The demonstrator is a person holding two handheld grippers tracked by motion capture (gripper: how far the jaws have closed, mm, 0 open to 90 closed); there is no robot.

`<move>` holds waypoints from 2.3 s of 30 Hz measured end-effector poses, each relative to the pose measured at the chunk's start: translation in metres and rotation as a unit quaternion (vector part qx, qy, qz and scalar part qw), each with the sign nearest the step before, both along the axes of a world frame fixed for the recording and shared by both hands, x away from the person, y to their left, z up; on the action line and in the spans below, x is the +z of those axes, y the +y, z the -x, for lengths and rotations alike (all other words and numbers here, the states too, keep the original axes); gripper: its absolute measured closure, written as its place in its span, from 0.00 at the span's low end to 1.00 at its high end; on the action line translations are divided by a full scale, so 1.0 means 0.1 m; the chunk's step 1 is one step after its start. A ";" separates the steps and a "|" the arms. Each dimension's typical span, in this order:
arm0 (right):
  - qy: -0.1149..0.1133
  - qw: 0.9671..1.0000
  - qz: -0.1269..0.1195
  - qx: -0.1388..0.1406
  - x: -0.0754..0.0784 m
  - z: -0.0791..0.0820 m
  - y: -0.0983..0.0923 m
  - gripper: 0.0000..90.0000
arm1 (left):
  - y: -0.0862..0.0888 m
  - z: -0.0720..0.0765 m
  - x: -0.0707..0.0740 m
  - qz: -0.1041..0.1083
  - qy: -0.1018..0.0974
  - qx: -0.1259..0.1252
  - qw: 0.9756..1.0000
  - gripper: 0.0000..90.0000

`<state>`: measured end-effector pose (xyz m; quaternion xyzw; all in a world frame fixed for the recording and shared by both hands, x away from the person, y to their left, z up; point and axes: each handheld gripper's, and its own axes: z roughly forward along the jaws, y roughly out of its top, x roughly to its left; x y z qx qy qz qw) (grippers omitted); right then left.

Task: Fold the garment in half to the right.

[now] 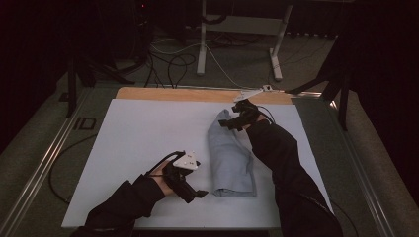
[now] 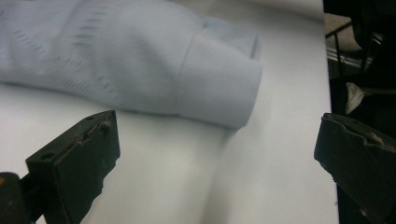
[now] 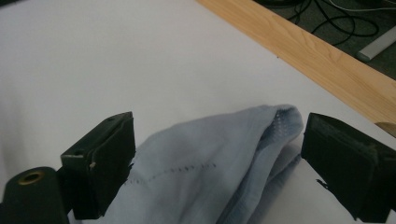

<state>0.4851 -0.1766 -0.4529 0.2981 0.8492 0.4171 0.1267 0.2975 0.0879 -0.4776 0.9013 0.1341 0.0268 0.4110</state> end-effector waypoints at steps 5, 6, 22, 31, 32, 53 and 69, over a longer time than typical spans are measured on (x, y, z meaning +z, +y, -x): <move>-0.001 1.000 0.000 -0.008 -0.04 -0.04 0.02 0.10 | 0.21 0.01 -0.07 -0.008 -0.006 0.019 1.000 0.01; -0.003 1.000 0.006 -0.010 -0.05 -0.05 0.02 0.10 | 0.26 0.01 -0.08 -0.007 -0.005 0.022 1.000 0.01; 0.014 1.000 0.016 -0.008 -0.15 -0.10 0.11 0.10 | 0.88 0.07 -0.30 0.000 0.011 0.088 0.996 0.01; 0.017 1.000 0.022 -0.012 -0.25 -0.14 0.11 0.16 | 1.25 0.11 -0.39 0.027 0.013 0.125 0.992 0.01; 0.020 0.999 0.021 -0.013 -0.26 -0.14 0.10 0.17 | 1.28 0.12 -0.39 0.027 0.012 0.129 0.991 0.01; 0.061 0.995 0.040 -0.069 -0.52 -0.23 0.00 0.38 | 1.42 0.17 -0.45 0.040 0.005 0.166 0.985 0.01; 0.030 1.000 -0.003 0.005 -0.37 -0.02 0.08 0.92 | 1.42 0.16 -0.44 0.043 0.005 0.163 0.986 0.01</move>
